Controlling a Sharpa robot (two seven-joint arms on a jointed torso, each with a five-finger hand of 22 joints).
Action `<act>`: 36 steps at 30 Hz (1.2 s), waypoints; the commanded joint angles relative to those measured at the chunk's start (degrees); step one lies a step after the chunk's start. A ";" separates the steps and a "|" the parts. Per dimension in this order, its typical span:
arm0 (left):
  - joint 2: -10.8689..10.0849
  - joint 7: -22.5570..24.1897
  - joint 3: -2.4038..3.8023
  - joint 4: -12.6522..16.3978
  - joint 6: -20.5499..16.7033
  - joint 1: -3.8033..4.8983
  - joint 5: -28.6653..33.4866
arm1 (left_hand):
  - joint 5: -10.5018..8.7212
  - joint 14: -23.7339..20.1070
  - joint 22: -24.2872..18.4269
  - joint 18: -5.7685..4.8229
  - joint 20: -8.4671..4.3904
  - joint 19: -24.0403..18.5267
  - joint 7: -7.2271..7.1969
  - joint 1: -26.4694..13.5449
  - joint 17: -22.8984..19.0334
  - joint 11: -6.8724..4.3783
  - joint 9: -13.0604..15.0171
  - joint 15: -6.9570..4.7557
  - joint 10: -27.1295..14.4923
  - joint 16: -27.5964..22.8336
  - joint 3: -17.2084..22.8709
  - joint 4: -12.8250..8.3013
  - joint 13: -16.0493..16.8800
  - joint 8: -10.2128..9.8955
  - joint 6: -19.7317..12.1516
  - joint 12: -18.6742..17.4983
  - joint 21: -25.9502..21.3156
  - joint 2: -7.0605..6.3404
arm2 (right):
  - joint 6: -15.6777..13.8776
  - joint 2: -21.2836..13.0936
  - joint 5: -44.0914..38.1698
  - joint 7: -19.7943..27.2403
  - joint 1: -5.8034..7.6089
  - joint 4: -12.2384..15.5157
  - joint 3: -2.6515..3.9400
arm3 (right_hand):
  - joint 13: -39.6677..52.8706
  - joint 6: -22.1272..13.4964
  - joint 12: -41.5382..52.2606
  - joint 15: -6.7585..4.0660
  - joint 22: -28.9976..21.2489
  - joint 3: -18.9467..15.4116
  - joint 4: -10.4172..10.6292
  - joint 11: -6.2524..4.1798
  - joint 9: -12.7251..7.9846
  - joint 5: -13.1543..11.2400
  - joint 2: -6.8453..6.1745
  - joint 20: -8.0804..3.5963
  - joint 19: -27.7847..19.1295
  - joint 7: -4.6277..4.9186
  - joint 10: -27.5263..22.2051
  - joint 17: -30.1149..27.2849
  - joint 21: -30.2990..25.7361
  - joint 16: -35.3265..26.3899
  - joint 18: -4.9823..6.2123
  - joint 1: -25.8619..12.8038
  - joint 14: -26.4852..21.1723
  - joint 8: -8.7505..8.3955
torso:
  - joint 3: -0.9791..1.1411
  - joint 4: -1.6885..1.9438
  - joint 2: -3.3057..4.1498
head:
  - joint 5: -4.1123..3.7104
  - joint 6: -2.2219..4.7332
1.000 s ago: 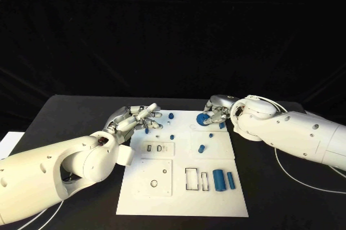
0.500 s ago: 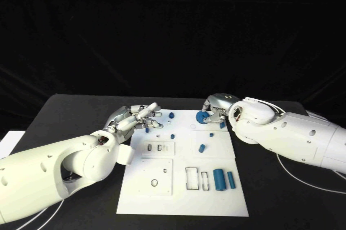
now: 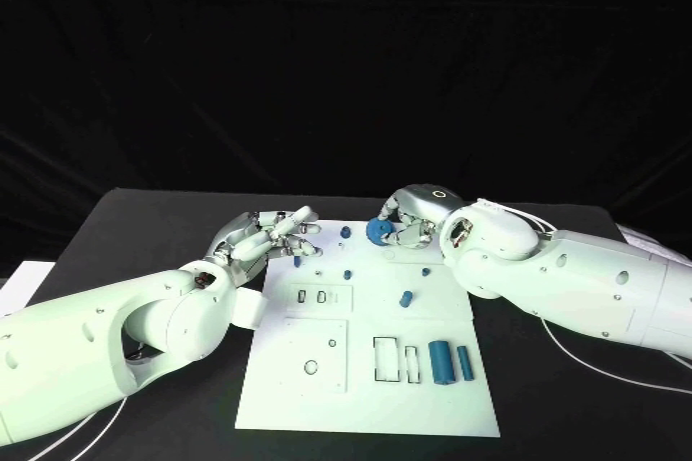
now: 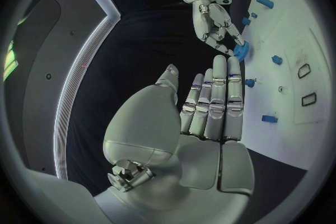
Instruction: Assemble the parts on the task board
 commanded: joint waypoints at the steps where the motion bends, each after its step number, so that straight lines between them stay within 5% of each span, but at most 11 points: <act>1: 0.05 0.73 0.03 -0.01 1.58 0.05 0.10 | 0.23 -0.39 -0.06 0.57 0.00 -0.57 0.13 0.36 0.12 0.01 0.08 -0.13 -0.16 -0.15 0.11 -0.48 0.08 -0.26 0.05 -0.20 -0.06 0.56 | -1.64 0.92 -1.16 -0.04 0.06 0.38 0.00 | 6.53 1.99 -0.31 -0.29 0.07 0.70 0.37 -0.29 0.78 -0.43 -0.19 -0.11 0.11 -0.97 0.54 6.72 0.30 0.10 -0.59 -0.64 4.47 -0.41 | -0.01 -0.04 0.04 | 0.14 0.10; 11: 0.14 0.81 0.02 -0.07 1.75 0.05 0.11 | 0.25 -0.45 -0.05 0.59 0.01 -0.62 0.12 0.67 0.19 0.00 0.10 -0.14 -0.16 -0.12 0.36 -0.76 0.10 -0.27 0.05 -0.22 -0.03 0.78 | -1.16 4.54 -1.44 0.23 -0.06 -0.30 -0.13 | 6.65 1.90 -0.24 -0.23 0.17 0.84 0.49 -0.24 0.76 -0.58 -0.40 -0.10 0.15 -0.90 0.61 6.79 0.35 0.14 -0.61 -1.06 4.49 -0.71 | 0.05 -0.09 0.09 | 0.46 0.14; 21: 0.42 0.83 0.03 -0.08 1.82 0.05 0.11 | 0.25 -0.45 -0.04 0.59 0.01 -0.63 0.12 0.72 0.21 -0.01 0.11 -0.15 -0.15 -0.12 0.41 -0.80 0.11 -0.27 0.06 -0.22 -0.02 0.82 | -0.10 8.33 -1.19 0.77 -0.99 -3.90 -0.59 | 6.58 1.78 -0.35 -0.19 0.11 0.94 0.54 -0.20 0.73 -0.62 -0.51 -0.08 0.12 -0.85 0.55 6.70 0.32 0.09 -0.60 -1.26 4.47 -0.94 | 0.05 -0.12 0.07 | 0.56 0.20; 36: 0.38 0.79 0.03 -0.03 1.80 0.05 0.11 | 0.25 -0.45 -0.04 0.59 0.01 -0.63 0.12 0.72 0.21 -0.01 0.11 -0.15 -0.15 -0.12 0.41 -0.80 0.11 -0.27 0.06 -0.22 -0.02 0.82 | 0.56 10.19 -1.34 1.07 -2.07 -5.75 -0.78 | 6.35 1.41 -0.69 -0.07 0.01 1.05 0.51 -0.03 0.66 -0.65 -1.00 0.01 0.06 -0.64 0.33 6.54 0.26 0.01 -0.58 -1.68 4.44 -1.53 | 0.03 -0.22 0.00 | 0.76 -0.12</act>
